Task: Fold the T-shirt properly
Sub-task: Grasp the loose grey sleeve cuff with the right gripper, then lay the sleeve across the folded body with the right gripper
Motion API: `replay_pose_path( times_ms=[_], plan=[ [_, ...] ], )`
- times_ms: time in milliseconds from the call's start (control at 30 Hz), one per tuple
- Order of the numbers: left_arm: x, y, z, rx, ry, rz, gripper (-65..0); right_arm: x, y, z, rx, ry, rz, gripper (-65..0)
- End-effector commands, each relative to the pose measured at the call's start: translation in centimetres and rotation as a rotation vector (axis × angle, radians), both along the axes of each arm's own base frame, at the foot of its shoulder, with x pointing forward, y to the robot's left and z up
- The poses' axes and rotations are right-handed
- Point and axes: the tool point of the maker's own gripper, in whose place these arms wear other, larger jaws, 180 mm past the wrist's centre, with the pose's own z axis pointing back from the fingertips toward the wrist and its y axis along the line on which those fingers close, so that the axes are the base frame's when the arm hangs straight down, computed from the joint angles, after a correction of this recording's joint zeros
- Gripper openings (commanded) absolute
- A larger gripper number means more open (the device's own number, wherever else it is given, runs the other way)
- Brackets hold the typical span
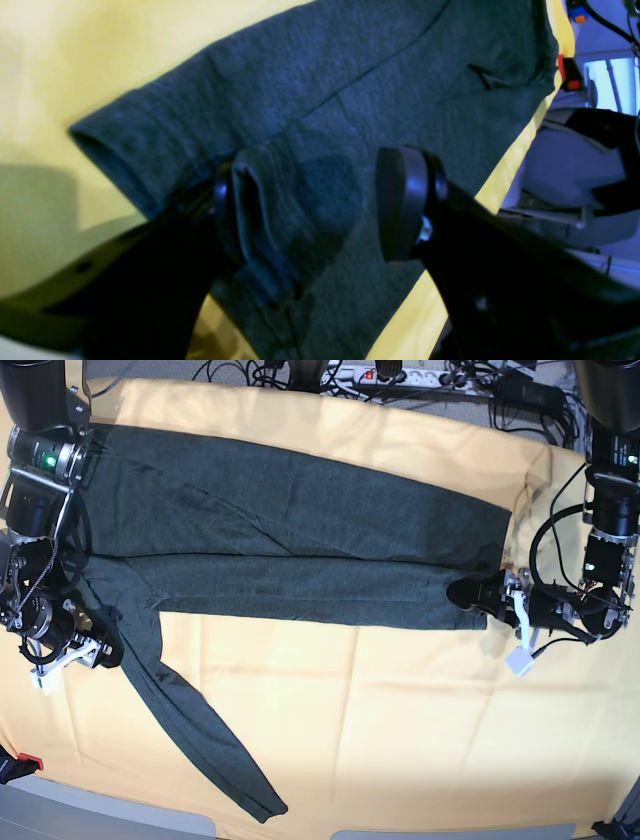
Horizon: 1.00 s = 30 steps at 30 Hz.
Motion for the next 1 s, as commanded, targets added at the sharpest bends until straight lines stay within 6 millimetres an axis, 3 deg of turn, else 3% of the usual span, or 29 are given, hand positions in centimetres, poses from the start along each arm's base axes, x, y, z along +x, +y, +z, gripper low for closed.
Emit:
replay_pose_path(
  times_ms=[0, 400, 500, 600, 633, 800, 967],
  plan=[
    [1.1, 0.4, 1.7, -0.011, -0.050, 0.009, -27.5, 1.3, -0.5, 1.9, 0.013, -0.050, -0.002, -26.7],
    [1.1, 0.4, 1.7, -0.014, -0.052, 0.011, -27.5, 0.5, 3.8, 0.5, 0.056, -0.007, 0.138, -28.0],
    [1.1, 0.4, 1.7, -0.014, -0.052, 0.011, -27.5, 0.1, 4.8, -0.3, 0.026, 0.027, 0.187, -39.4],
    [1.1, 0.4, 1.7, -0.014, -0.053, 0.011, -27.5, 0.0, 5.1, -0.7, 0.006, 0.039, 0.206, -61.6],
    [1.1, 0.4, 1.7, -0.014, -0.053, 0.011, -27.5, 0.1, 5.1, -0.6, 0.006, 0.036, 0.206, -65.0],
    [1.6, 0.4, 2.0, -0.027, -0.070, 0.029, -27.5, 1.0, 5.2, 1.7, 0.016, -0.009, 0.220, -65.0],
    [1.6, 0.4, 2.0, -0.028, -0.070, 0.030, -27.5, -0.5, 6.9, 5.3, -0.042, -0.041, 0.361, -65.0]
  ],
)
